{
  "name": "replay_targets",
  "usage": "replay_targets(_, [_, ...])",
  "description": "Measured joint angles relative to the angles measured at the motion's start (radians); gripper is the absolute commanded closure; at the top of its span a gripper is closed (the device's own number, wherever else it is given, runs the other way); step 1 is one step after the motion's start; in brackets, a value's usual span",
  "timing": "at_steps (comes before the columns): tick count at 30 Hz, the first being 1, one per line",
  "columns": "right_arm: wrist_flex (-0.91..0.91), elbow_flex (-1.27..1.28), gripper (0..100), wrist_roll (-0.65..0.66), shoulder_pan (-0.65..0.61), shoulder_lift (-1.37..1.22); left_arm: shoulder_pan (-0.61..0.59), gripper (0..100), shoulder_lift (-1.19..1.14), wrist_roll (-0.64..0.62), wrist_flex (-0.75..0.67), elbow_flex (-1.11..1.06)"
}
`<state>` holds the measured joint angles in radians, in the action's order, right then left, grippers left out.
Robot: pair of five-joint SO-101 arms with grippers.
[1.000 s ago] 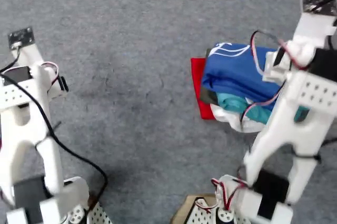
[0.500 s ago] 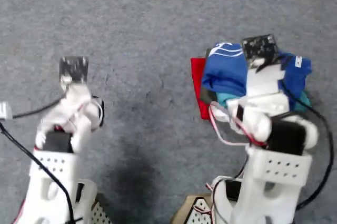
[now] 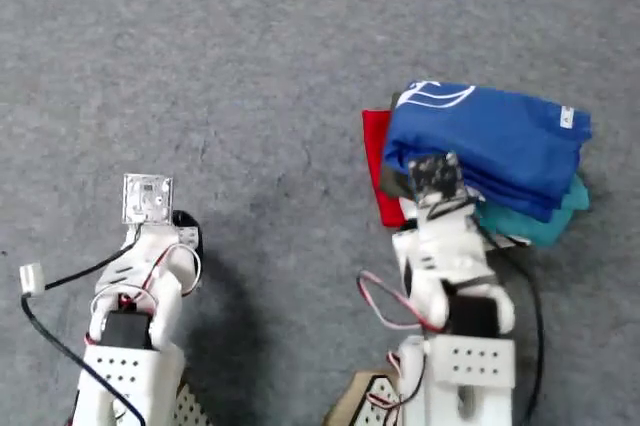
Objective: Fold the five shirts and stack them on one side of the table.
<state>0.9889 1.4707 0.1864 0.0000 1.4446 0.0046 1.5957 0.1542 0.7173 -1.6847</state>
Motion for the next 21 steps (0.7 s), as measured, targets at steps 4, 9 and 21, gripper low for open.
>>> replay_targets(4, [-0.002,0.141,99.5,0.000,-0.021,0.157,0.000,98,0.064,0.000,0.169,-0.002])
replay_targets(9, [0.048,0.215,99.5,-0.002,-0.028,0.347,0.000,98,0.103,0.000,0.365,-0.002])
replay_targets(21, [0.318,0.219,99.5,0.000,-0.028,0.359,0.000,98,0.127,0.000,0.450,-0.002])
